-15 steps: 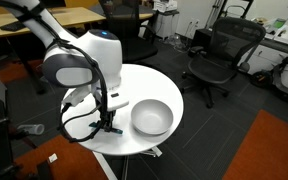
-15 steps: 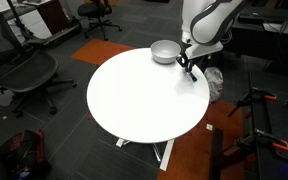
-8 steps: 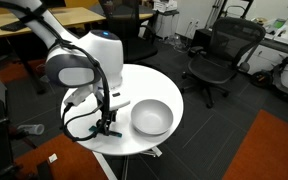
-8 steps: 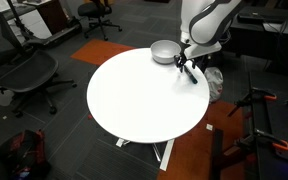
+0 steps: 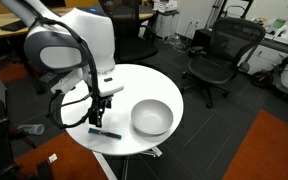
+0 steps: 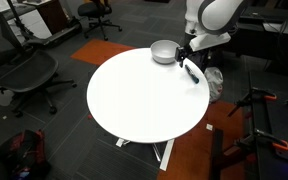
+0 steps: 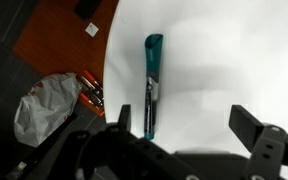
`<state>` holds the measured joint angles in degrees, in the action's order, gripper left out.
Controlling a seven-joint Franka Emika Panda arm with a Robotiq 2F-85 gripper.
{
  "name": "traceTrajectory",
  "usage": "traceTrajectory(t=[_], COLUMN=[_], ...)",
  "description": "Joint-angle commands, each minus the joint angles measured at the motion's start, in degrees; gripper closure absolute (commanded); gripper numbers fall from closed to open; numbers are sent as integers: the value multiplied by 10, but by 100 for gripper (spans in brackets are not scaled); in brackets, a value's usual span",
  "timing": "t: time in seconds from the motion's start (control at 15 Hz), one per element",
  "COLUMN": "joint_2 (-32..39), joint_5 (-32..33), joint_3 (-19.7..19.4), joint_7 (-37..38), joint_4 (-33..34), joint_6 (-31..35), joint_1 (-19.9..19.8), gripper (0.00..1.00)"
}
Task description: Move the green marker to the right
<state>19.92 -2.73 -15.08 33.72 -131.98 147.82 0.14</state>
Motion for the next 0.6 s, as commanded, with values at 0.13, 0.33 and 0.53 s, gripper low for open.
traceTrajectory(t=[0.13,0.33,0.53], joint_2=[-106,-82,-77], joint_5=[36,32,32], joint_3=[9,18,19], joint_7=[-4,3,3], joint_4=[-62,-43,-42], joint_6=[-53,-41,-41], joint_1=[-3,-12,-14], gripper=[0,0,0])
